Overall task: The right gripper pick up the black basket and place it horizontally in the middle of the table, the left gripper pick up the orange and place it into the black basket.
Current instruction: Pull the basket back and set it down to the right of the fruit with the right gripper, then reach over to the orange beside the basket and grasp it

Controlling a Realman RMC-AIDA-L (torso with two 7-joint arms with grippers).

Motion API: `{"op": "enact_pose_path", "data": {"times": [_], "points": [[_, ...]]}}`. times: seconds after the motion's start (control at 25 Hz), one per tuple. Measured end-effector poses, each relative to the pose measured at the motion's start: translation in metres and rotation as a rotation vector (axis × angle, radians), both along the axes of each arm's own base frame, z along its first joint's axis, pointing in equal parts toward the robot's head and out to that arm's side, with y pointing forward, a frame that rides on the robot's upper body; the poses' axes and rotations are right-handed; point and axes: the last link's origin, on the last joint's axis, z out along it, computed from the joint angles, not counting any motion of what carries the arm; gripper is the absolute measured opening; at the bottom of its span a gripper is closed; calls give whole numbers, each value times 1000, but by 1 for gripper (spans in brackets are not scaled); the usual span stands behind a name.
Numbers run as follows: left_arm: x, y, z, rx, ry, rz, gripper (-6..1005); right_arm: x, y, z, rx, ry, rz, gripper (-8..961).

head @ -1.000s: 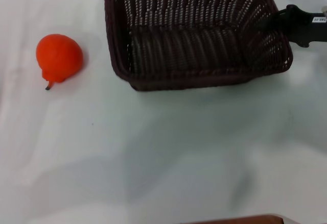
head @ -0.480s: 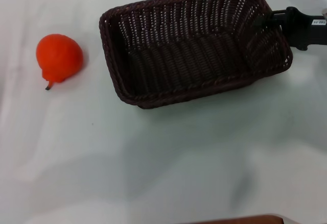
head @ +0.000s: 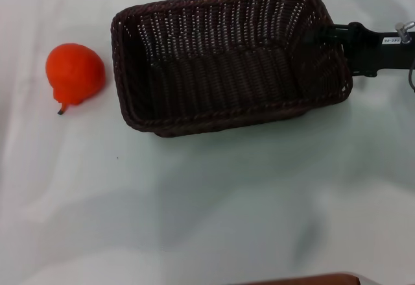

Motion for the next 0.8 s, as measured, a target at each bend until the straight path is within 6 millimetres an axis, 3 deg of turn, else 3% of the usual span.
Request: {"op": "enact_pose_path", "data": {"times": [0.08,0.2,0.44,0.6,0.8], "points": [[1,1,-1,-16,-17,-6,840,2,-3,5,10,-2,2,868],[-2,2,-1,-85,-53,-12,840,4,-7,23,57,-9,26,896],[-16,7,3,-376,-63,-9,839,-1,-14,95,317,-11,202,913],[-19,10,4,-557,-57,-9,839,-5,-22,135,621,-44,428,910],[-17,14,-5,-671,-19,4,839,1,-25,136,798,-98,543,908]]}}
